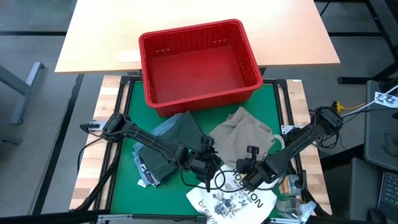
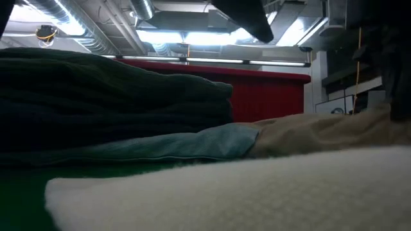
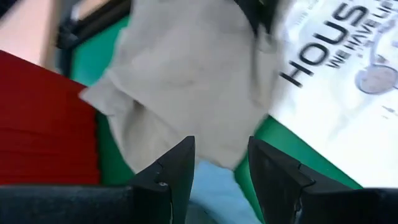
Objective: Fold Laundry from Bin
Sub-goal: Stack the light brown shorts on top of the dark green shirt
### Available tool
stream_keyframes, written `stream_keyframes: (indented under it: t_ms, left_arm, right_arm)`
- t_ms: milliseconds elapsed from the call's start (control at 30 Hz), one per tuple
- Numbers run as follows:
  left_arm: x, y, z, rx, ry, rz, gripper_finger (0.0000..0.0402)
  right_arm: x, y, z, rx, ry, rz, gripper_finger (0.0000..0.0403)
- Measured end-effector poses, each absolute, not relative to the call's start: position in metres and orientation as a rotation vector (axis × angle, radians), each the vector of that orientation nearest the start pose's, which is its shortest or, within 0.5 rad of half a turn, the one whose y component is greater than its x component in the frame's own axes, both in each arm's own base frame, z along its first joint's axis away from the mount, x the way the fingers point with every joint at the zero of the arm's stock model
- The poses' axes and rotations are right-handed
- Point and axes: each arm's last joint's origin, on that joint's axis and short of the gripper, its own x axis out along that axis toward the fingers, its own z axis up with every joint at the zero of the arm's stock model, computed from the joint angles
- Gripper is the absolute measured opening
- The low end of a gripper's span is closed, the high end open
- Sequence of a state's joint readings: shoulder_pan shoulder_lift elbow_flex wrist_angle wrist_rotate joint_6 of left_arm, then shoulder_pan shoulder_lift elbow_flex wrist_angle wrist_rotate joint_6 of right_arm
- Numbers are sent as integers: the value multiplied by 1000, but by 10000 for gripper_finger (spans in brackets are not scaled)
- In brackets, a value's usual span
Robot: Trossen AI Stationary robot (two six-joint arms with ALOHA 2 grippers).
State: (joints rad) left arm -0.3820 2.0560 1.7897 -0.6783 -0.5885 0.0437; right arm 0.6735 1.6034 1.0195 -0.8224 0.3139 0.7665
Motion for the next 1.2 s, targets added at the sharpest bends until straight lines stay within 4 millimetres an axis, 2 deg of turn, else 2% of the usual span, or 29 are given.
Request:
stream_keyframes:
  t_ms: [200,333,533,867,967,1067,1200]
  left_arm:
    - [424,-147,253,414,889,80,144]
    - [426,-142,253,404,893,82,144]
    - [430,-130,252,388,899,108,144]
    - [441,-104,244,243,902,222,144]
    - [442,-102,243,238,908,218,144]
    - [446,-106,232,217,936,163,144]
    - [452,-114,204,234,993,109,144]
  right_arm:
    - [216,159,212,30,1158,-232,5]
    - [213,156,221,45,1122,-229,5]
    - [212,155,224,51,1111,-226,5]
    - [212,155,224,50,1112,-226,7]
    - [212,155,224,50,1113,-225,8]
    - [212,155,224,52,1115,-222,8]
    - [212,155,224,53,1115,-221,8]
